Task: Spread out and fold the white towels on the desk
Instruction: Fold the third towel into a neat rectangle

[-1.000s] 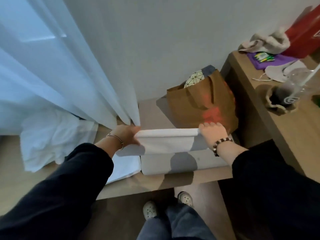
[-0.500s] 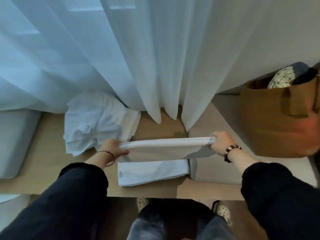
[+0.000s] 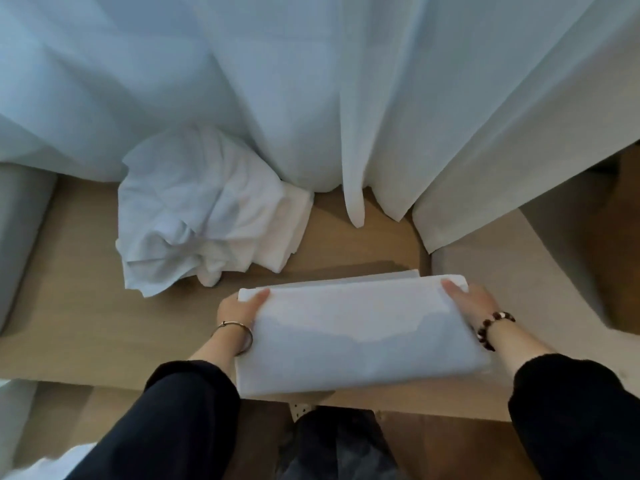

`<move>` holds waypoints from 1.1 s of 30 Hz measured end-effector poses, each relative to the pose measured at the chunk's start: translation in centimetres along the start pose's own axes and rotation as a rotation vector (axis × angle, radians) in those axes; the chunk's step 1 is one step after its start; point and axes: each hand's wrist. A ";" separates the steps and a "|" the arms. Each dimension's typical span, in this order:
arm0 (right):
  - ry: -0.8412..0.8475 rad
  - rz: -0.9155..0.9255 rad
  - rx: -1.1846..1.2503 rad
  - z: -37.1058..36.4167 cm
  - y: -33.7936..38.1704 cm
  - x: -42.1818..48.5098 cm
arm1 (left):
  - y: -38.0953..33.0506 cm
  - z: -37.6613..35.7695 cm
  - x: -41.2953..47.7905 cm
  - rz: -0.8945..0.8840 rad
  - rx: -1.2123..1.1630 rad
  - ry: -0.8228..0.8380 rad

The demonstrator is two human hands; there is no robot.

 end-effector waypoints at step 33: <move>-0.105 0.873 -0.779 -20.5 -3.3 -0.3 | 9.3 -11.9 1.8 -1.228 0.794 -0.031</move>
Point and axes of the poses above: each hand's wrist, its own x-axis towards the middle knuckle, its own z-axis out of the back of the hand, y = z × x, and after that the axes turned 11 degrees about -y, right-handed
